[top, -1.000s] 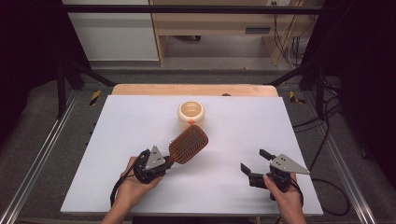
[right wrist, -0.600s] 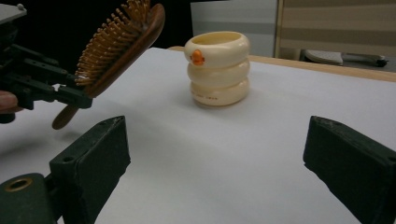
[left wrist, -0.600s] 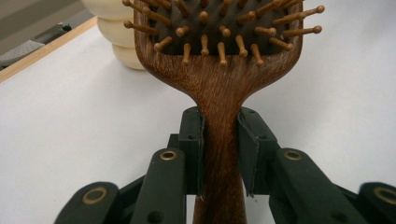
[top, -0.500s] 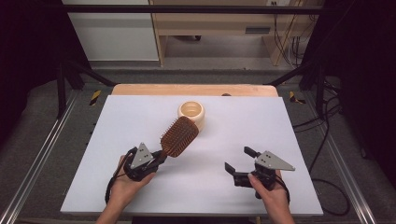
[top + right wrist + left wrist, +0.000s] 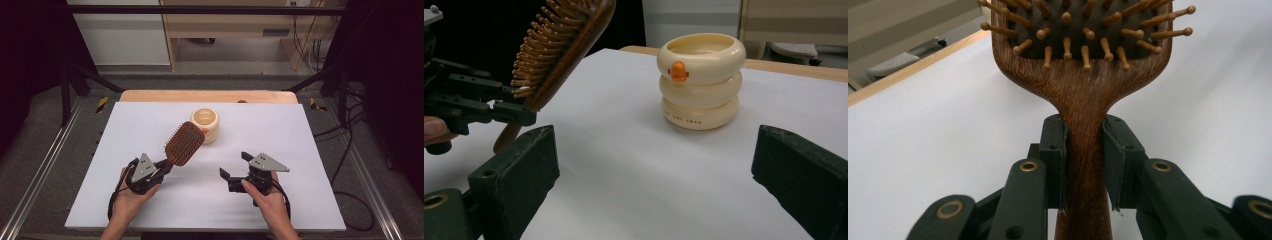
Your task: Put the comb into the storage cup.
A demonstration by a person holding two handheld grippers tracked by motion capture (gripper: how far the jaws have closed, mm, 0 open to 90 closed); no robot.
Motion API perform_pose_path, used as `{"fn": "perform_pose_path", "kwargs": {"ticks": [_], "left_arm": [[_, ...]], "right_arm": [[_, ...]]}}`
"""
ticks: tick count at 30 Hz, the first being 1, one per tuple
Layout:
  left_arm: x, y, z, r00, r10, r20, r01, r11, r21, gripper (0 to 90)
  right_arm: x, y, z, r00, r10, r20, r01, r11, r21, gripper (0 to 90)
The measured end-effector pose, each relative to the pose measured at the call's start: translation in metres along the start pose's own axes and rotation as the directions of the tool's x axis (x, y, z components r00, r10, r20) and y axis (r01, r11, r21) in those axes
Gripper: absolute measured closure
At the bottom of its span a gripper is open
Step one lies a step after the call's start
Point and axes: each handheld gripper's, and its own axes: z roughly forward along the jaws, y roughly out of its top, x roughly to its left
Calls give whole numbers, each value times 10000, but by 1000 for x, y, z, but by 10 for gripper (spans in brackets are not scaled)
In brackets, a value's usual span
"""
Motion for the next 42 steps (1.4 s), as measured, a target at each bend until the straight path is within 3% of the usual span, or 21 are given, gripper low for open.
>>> {"fn": "perform_pose_path", "kwargs": {"ticks": [10, 15, 17, 19, 23, 42], "left_arm": [[-7, 5, -6, 9999, -110, -133, 103, 9987, -490, 724], [-11, 6, -6, 9998, -119, -176, 107, 9978, -656, 724], [-13, 6, -6, 9997, -176, -140, 165, 9974, -705, 724], [-15, 6, -4, 9998, -163, -106, 155, 9973, -721, 724], [-18, 8, -2, 10000, -14, -55, 10, 9973, -730, 724], [-28, 10, 2, 9999, 111, 50, -106, 9957, -917, 724]], "right_arm": [[-2, 19, 16, 9992, 359, -185, -362, 9992, -186, 49], [4, 31, 26, 9976, 489, -487, -516, 9971, -564, 59], [7, 30, 27, 9959, 643, -631, -689, 9949, -740, 59], [12, 28, 28, 9958, 490, -777, -530, 9973, -505, 55], [16, 26, 25, 9956, 478, -807, -526, 9969, -584, 55], [19, 22, 27, 9899, 1084, -909, -1142, 9916, -610, 73]]}}
